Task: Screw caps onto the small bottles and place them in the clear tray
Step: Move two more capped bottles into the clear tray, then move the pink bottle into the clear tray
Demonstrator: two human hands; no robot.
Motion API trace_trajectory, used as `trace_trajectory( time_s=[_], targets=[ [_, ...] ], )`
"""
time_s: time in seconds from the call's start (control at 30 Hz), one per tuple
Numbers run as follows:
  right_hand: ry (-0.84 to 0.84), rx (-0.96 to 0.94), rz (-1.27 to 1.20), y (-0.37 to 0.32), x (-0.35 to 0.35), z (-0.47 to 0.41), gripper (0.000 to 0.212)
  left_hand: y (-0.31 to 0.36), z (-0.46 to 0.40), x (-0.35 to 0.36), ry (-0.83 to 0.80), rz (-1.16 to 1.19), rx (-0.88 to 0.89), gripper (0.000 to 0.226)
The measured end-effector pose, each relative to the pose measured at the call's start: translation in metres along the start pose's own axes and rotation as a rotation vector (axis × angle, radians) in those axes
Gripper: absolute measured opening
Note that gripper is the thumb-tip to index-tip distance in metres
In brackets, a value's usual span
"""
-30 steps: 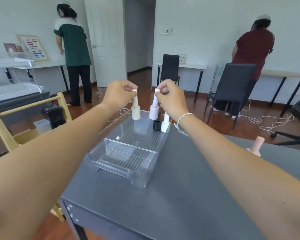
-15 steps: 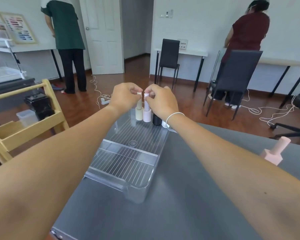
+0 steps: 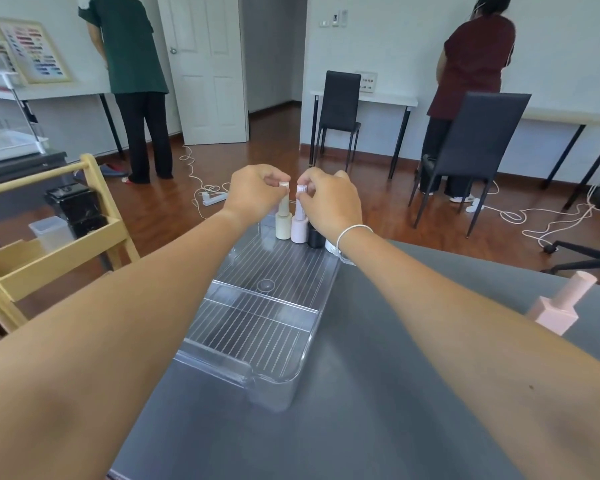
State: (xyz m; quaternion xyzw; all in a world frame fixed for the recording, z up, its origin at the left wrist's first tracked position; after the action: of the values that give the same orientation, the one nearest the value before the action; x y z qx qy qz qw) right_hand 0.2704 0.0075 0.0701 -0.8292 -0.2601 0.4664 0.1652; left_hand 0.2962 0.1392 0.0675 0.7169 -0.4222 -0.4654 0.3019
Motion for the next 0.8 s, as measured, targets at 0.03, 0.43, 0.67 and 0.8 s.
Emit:
trace_trajectory(
  time_s=[0.03, 0.43, 0.67, 0.8],
  targets=[
    [-0.002, -0.003, 0.011, 0.000, 0.000, 0.000, 0.020, 0.000, 0.000, 0.001, -0.003, 0.007, 0.001, 0.017],
    [0.060, -0.014, -0.123, 0.001, -0.033, 0.023, 0.024, 0.020, 0.017, -0.009, 0.030, -0.061, 0.066, 0.031],
    [0.137, 0.053, -0.214, 0.029, -0.083, 0.081, 0.019, 0.074, 0.052, 0.007, -0.015, -0.011, 0.198, 0.024],
    [0.172, 0.051, -0.195, 0.054, -0.115, 0.129, 0.016, 0.103, 0.082, 0.039, -0.080, 0.029, 0.248, 0.022]
  ],
)
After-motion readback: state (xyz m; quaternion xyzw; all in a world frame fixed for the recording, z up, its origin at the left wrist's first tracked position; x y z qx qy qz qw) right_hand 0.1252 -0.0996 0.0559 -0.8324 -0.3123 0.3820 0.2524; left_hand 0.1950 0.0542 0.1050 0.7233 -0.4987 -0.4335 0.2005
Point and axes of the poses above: each hand's wrist, its own z-axis away from the middle knuckle, its own x-axis out of the palm, y = z × x, the point moved 5 cm from there along -z, towards the middle knuckle, and after that the axes turned 1 degree about y, right-handed, at the moved point
